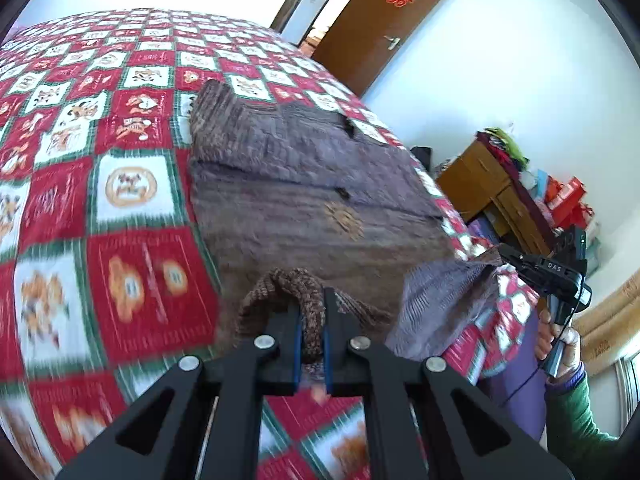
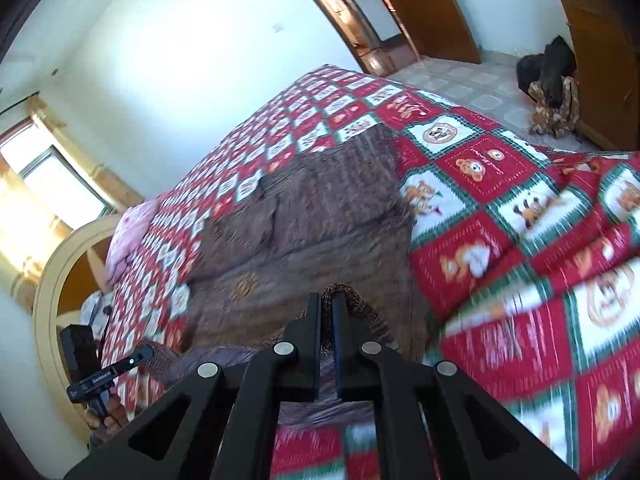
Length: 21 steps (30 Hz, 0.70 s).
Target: Fold small clothes
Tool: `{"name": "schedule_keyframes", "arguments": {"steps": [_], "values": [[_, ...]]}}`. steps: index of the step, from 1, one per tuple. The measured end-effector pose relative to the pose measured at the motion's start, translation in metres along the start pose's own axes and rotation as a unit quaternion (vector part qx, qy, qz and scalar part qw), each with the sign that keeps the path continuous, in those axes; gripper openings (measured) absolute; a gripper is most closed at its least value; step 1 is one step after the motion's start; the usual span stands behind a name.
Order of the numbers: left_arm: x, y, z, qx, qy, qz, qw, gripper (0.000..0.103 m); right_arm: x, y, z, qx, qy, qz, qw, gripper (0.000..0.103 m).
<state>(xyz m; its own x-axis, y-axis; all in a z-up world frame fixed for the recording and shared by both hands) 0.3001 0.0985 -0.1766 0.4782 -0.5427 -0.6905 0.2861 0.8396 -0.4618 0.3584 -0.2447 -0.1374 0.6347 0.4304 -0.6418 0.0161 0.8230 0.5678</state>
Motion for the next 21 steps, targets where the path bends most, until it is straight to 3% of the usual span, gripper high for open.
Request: {"name": "schedule_keyframes", "arguments": {"steps": [5, 9, 10, 11, 12, 13, 14, 15, 17, 21], "values": [[0.045, 0.036, 0.011, -0.020, 0.056, 0.033, 0.9977, 0.009, 0.052, -0.023, 0.015, 0.007, 0.015, -0.025, 1.000, 0.005], [0.052, 0.047, 0.007, -0.036, 0.085, 0.008, 0.9957, 0.013, 0.070, -0.033, 0.015, 0.019, 0.022, -0.030, 0.999, 0.009], [0.047, 0.046, 0.007, -0.030, 0.084, 0.003, 0.9960, 0.017, 0.069, -0.035, 0.015, 0.018, 0.021, -0.036, 0.999, 0.011], [0.039, 0.045, 0.009, -0.014, 0.080, -0.001, 0.9967, 0.021, 0.066, -0.036, 0.015, 0.016, 0.017, -0.042, 0.999, 0.020], [0.032, 0.044, 0.011, 0.000, 0.071, 0.001, 0.9975, 0.035, 0.063, -0.035, 0.016, 0.014, 0.012, -0.042, 0.999, 0.034], [0.024, 0.046, 0.014, 0.014, 0.057, 0.009, 0.9982, 0.060, 0.056, -0.032, 0.017, 0.009, -0.003, -0.040, 0.999, 0.044], [0.011, 0.047, 0.021, 0.036, 0.029, 0.024, 0.9986, 0.071, 0.049, -0.030, 0.018, 0.005, -0.016, -0.039, 0.999, 0.062], [0.001, 0.047, 0.025, 0.051, 0.007, 0.032, 0.9981, 0.083, 0.042, -0.027, 0.020, 0.000, -0.030, -0.038, 0.999, 0.067], [-0.014, 0.044, 0.032, 0.089, -0.025, 0.036, 0.9951, 0.084, 0.028, -0.019, 0.019, -0.008, -0.050, -0.032, 0.998, 0.067], [-0.015, 0.036, 0.027, 0.153, -0.007, 0.032, 0.9877, 0.084, 0.012, -0.007, 0.006, -0.015, -0.058, -0.015, 0.998, 0.067]]}}
Point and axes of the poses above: each gripper's, at about its wrist camera, not at the fingertips, and x roughly the way its jaws point, y to its left, z to its top, the point moved 10 cm from there along x, roughly the way its jaws point, and after that the axes turned 3 degrees about x, right-handed, at the moved point
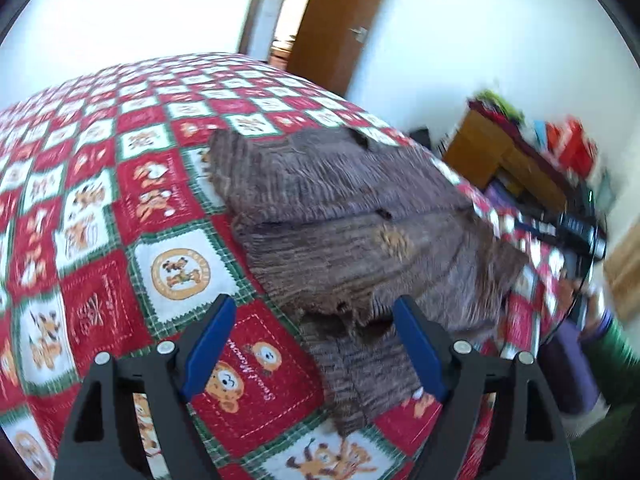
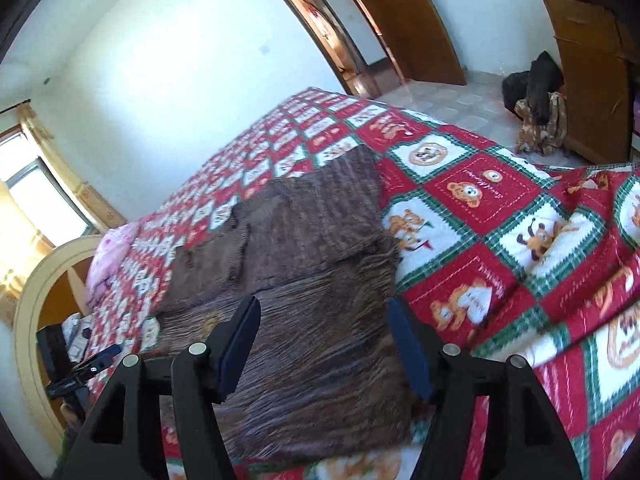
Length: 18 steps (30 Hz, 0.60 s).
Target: Fold small clothes
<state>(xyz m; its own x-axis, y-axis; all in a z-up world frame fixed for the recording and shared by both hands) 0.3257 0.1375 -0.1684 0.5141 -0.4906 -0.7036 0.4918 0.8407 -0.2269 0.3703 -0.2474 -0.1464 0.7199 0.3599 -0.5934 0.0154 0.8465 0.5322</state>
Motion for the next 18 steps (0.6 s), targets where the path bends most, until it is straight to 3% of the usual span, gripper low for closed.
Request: {"name": "schedule_keyframes", "arguments": {"steps": [3, 7, 11, 14, 16, 17, 18], "values": [[0.016, -0.011, -0.008, 0.090, 0.028, 0.025, 0.9953, 0.084, -0.005, 0.003, -0.011, -0.013, 0.008, -0.009, 1.000, 0.067], [0.034, -0.020, -0.017, 0.206, 0.051, 0.057, 0.9755, 0.084, -0.011, 0.003, -0.021, -0.030, 0.012, -0.028, 0.999, 0.067], [0.054, -0.038, -0.015, 0.288, 0.063, 0.026, 0.9553, 0.084, -0.018, -0.004, -0.020, -0.018, 0.007, -0.034, 0.999, 0.067], [0.069, -0.041, -0.015, 0.314, 0.069, 0.019, 0.9466, 0.078, -0.022, -0.009, -0.020, -0.013, 0.004, -0.042, 0.999, 0.067], [0.075, -0.037, -0.014, 0.285, 0.073, 0.000, 0.9557, 0.061, -0.024, -0.013, -0.020, -0.008, 0.004, -0.045, 0.999, 0.067], [0.075, -0.033, -0.012, 0.239, 0.070, -0.026, 0.9680, 0.054, -0.025, -0.014, -0.020, -0.006, 0.004, -0.045, 0.999, 0.067], [0.074, -0.029, -0.010, 0.207, 0.068, -0.036, 0.9753, 0.037, -0.025, -0.016, -0.020, -0.005, 0.004, -0.047, 0.999, 0.067]]}}
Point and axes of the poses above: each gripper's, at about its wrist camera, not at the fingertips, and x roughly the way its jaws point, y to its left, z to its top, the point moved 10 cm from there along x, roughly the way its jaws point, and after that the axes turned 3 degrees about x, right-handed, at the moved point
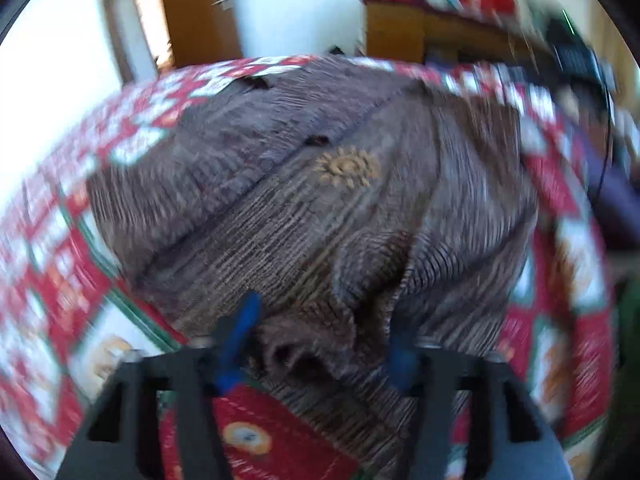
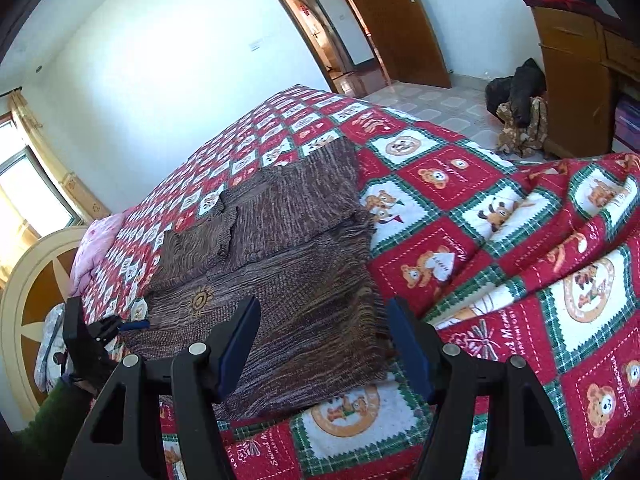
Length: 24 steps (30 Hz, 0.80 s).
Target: Fold small clothes
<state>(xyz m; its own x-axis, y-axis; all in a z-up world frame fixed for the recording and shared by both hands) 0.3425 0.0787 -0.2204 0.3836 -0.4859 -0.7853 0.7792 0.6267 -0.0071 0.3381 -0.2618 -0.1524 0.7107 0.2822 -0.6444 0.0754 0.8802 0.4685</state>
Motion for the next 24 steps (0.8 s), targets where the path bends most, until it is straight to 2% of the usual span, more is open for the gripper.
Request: {"name": "schedule_keyframes", "arguments": {"steps": [1, 2, 3, 4, 6, 7, 9, 11, 13, 14, 16, 18, 20, 24], "values": [[0.000, 0.004, 0.000, -0.025, -0.005, -0.004, 0.9997, 0.028, 0.001, -0.002, 0.000, 0.001, 0.000, -0.003, 1.000, 0.067], [-0.003, 0.011, -0.001, -0.059, -0.015, -0.007, 0.9981, 0.024, 0.002, -0.005, 0.000, 0.001, 0.002, -0.005, 1.000, 0.067], [-0.005, 0.016, -0.002, -0.081, -0.022, -0.009, 0.9965, 0.014, 0.003, -0.006, 0.001, 0.001, 0.003, -0.006, 1.000, 0.067], [-0.007, 0.020, -0.004, -0.106, -0.029, -0.012, 0.9939, 0.012, 0.005, -0.010, 0.002, 0.001, 0.004, -0.011, 1.000, 0.067], [-0.011, 0.026, -0.006, -0.170, -0.047, -0.038, 0.9836, 0.012, 0.007, -0.013, 0.006, 0.001, 0.003, -0.014, 1.000, 0.067], [-0.010, 0.025, -0.007, -0.185, -0.048, -0.043, 0.9806, 0.012, 0.009, -0.015, 0.009, 0.000, 0.002, -0.017, 1.000, 0.067], [-0.006, 0.020, -0.007, -0.176, -0.040, -0.029, 0.9831, 0.012, 0.014, -0.017, 0.014, -0.008, 0.006, -0.022, 1.000, 0.067], [-0.006, 0.014, -0.002, -0.155, -0.038, -0.012, 0.9872, 0.019, 0.021, -0.015, 0.019, -0.027, 0.015, -0.028, 0.999, 0.067], [-0.004, 0.009, 0.001, -0.149, -0.031, -0.015, 0.9882, 0.039, 0.030, -0.011, 0.024, -0.050, 0.025, -0.034, 0.998, 0.067], [-0.003, 0.006, 0.003, -0.147, -0.029, -0.017, 0.9885, 0.045, 0.036, -0.008, 0.025, -0.059, 0.031, -0.034, 0.997, 0.067], [0.002, 0.005, 0.008, -0.141, -0.028, -0.016, 0.9894, 0.063, 0.049, -0.003, 0.028, -0.079, 0.044, -0.038, 0.995, 0.067], [0.006, 0.003, 0.011, -0.135, -0.029, -0.007, 0.9904, 0.067, 0.068, 0.007, 0.029, -0.108, 0.062, -0.035, 0.992, 0.067], [0.011, 0.004, 0.013, -0.131, -0.028, 0.004, 0.9910, 0.067, 0.084, 0.014, 0.027, -0.135, 0.075, -0.041, 0.987, 0.067], [0.008, 0.008, 0.013, -0.139, -0.033, 0.000, 0.9897, 0.067, 0.115, 0.037, 0.014, -0.206, 0.103, -0.033, 0.973, 0.067]]}}
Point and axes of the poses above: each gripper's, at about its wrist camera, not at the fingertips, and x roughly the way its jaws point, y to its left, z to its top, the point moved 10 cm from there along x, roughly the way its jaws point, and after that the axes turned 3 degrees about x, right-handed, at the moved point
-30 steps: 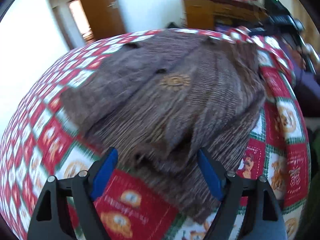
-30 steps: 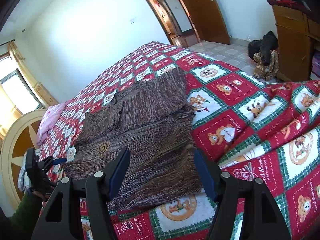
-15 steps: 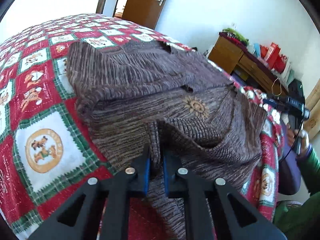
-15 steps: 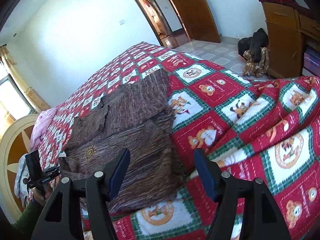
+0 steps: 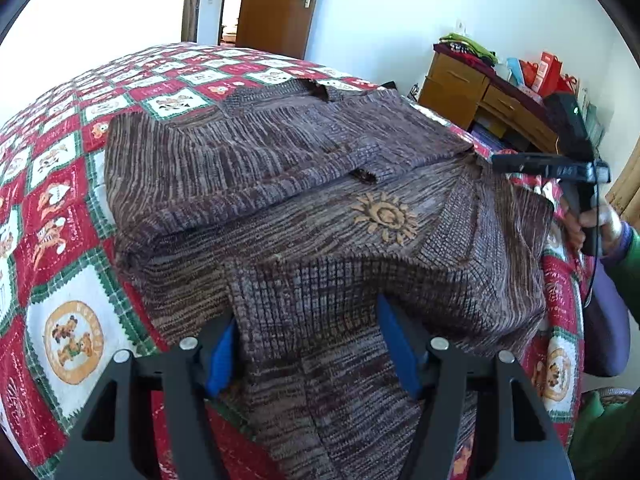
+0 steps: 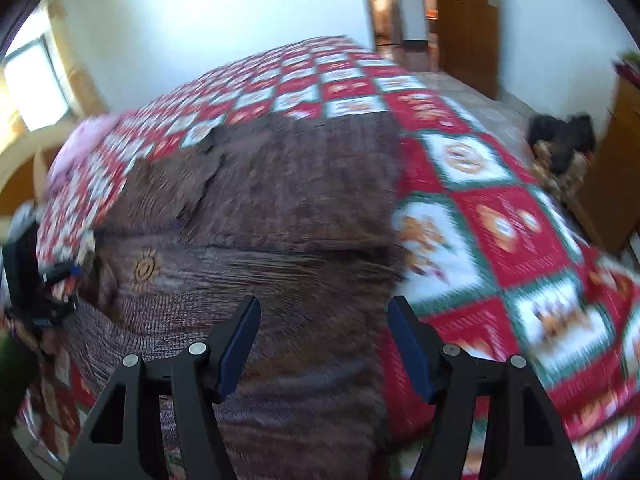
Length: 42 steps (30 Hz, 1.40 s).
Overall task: Fold small clothes
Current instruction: 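Grasp the folded sweater edge with the left gripper while the right gripper grasps it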
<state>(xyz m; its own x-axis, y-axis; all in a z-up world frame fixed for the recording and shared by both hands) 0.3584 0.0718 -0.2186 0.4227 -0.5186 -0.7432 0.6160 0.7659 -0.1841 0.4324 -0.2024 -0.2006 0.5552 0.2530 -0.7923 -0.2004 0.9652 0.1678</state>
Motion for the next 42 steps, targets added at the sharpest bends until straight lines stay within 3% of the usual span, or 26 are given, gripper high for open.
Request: {"name": "schedule_keyframes", "arguments": {"steps": [1, 2, 3, 4, 5, 6, 16, 26, 33, 42], "values": [[0.001, 0.001, 0.001, -0.004, -0.002, -0.001, 1.0000, 0.063, 0.007, 0.002, -0.002, -0.016, 0.011, -0.016, 1.000, 0.067], [0.000, 0.004, 0.001, -0.006, -0.005, 0.008, 0.9999, 0.058, 0.013, 0.003, -0.005, -0.031, 0.021, -0.032, 0.999, 0.057], [0.000, 0.005, 0.001, -0.006, -0.006, 0.014, 0.9999, 0.046, 0.019, 0.005, -0.009, -0.048, 0.031, -0.047, 0.997, 0.032], [-0.001, 0.007, 0.001, -0.009, -0.009, 0.016, 0.9998, 0.029, 0.018, 0.007, -0.010, -0.054, 0.029, -0.051, 0.997, 0.027], [-0.001, 0.008, 0.001, -0.013, -0.011, 0.014, 0.9998, 0.020, 0.014, 0.007, -0.010, -0.053, 0.023, -0.049, 0.997, 0.022], [-0.002, 0.009, 0.001, -0.022, -0.013, 0.007, 0.9996, 0.010, 0.010, 0.006, -0.010, -0.047, 0.020, -0.044, 0.998, 0.009], [-0.030, 0.009, 0.004, -0.101, -0.072, -0.001, 0.9922, 0.007, -0.061, -0.010, 0.003, 0.052, -0.073, -0.035, 0.995, 0.008], [-0.068, 0.032, 0.043, -0.138, -0.134, 0.032, 0.9808, 0.007, -0.100, -0.001, 0.046, 0.051, -0.145, -0.048, 0.987, 0.008], [-0.062, 0.071, 0.077, -0.178, -0.144, 0.058, 0.9717, 0.007, -0.091, -0.003, 0.091, 0.036, -0.164, -0.065, 0.984, 0.008], [-0.038, 0.121, 0.112, -0.212, -0.150, 0.093, 0.9611, 0.007, -0.038, -0.012, 0.162, 0.014, -0.167, -0.095, 0.981, 0.008]]}}
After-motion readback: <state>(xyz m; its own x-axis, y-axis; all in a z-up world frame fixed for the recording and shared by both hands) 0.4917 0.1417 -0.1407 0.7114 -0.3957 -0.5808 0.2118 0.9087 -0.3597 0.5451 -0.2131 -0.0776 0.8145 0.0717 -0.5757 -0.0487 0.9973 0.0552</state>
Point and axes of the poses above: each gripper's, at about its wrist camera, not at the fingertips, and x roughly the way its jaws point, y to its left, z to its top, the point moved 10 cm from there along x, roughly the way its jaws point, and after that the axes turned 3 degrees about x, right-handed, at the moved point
